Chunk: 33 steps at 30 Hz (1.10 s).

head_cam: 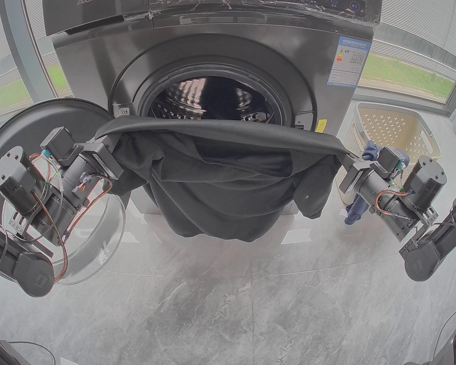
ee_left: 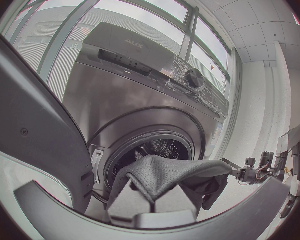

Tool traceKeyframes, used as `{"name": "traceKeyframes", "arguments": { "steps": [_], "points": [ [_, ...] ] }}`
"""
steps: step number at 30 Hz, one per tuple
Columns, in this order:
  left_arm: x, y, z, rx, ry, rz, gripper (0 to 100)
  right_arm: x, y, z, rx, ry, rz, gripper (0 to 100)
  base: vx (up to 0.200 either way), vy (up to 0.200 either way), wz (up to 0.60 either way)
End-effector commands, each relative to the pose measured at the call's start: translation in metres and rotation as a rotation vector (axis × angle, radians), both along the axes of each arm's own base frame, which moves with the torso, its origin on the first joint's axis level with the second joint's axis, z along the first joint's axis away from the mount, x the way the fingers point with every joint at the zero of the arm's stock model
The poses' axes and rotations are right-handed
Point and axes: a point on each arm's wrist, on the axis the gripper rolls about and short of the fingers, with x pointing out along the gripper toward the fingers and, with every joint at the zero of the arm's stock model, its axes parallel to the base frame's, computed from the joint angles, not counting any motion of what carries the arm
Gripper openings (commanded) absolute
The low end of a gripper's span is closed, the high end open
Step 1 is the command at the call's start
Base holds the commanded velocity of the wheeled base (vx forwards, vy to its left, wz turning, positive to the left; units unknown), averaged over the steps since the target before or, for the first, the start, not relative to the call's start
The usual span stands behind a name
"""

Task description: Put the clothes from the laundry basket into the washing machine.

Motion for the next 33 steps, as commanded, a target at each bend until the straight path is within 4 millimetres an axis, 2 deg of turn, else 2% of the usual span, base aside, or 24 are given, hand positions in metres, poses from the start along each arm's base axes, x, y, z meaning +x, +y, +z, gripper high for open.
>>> {"name": "traceKeyframes", "arguments": {
  "steps": [1,6,12,20,25,33],
  "points": [
    [0.0,-0.001,-0.004,0.006,0.014,-0.005,0,-0.003,0.002,0.005,0.009,-0.016,0.011,0,0.0,0.0,0.0],
    [0.0,-0.002,-0.025,0.047,0.089,-0.035,0,-0.012,0.011,0.026,0.059,-0.071,0.076,0,0.0,0.0,0.0],
    [0.003,0.002,-0.022,0.039,0.076,-0.028,0,-0.005,0.01,0.045,0.096,-0.142,0.054,0,0.0,0.0,0.0],
    [0.012,0.014,-0.028,0.046,0.1,0.025,0,-0.001,0.009,0.054,0.122,-0.177,0.012,0,0.0,0.0,0.0],
    [0.013,0.019,-0.027,0.051,0.094,0.02,0,0.002,0.003,0.055,0.122,-0.182,-0.016,0,0.0,0.0,0.0],
    [0.015,0.02,-0.02,0.042,0.067,0.025,0,0.002,0.003,0.055,0.122,-0.182,-0.014,0,0.0,0.0,0.0]
  ]
}}
